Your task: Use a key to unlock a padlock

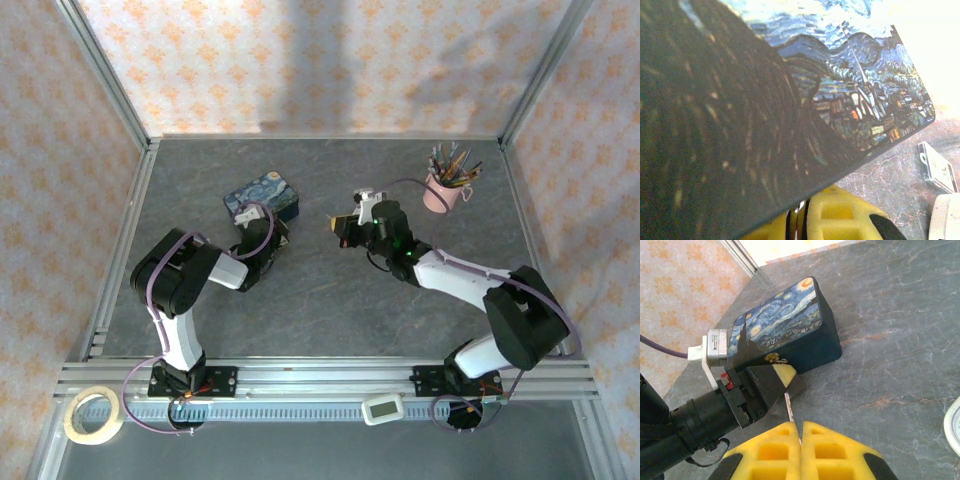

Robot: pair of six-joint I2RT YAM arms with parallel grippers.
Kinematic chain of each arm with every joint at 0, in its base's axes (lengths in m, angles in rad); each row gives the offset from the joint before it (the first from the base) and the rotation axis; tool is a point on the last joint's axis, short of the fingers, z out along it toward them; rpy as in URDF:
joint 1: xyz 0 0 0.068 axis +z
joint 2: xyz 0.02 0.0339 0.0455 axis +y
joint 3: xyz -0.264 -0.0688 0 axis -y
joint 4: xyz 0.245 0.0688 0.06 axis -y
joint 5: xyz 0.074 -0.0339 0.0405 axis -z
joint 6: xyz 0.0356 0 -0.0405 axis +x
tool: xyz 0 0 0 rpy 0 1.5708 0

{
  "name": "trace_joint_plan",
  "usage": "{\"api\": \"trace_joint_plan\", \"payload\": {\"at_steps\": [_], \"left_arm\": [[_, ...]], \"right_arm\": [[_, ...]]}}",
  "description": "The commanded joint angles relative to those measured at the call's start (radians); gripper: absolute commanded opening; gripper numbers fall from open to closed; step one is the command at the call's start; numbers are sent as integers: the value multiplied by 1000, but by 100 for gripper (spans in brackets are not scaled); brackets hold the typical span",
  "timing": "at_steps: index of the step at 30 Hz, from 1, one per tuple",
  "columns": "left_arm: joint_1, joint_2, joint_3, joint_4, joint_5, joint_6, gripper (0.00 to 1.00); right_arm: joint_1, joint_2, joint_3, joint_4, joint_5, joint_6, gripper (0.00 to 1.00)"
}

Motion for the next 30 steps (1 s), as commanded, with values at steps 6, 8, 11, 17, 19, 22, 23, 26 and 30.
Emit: {"api": "trace_joint_plan", "payload": {"at_steps": [6,8,11,17,19,22,23,26,30], "left_arm": [[42,-43,-43,95,204,-129,0],[52,-48,-67,172,270,-209,0],[51,-65,-110,266,297,-308,0],[52,-57,-168,446,341,-446,0],[51,-51,-179,489,354,-473,0],[53,-53,-197,529,352,-493,0],[52,-55,-201,539,351,-495,0],[52,-59,-211,555,351,-503,0],[47,-61,-211,596,357,-504,0]], "right_arm": [[-10,55,-39,110,-106,110,0],[-10,79,-62,176,-153,156,0],[-9,128,-88,291,-214,226,0],[0,231,-97,433,-286,319,0],[4,256,-95,461,-300,337,0],[13,297,-89,501,-323,375,0],[15,312,-87,516,-329,388,0],[18,354,-93,597,-356,454,0],[22,406,-84,685,-387,515,0]]}}
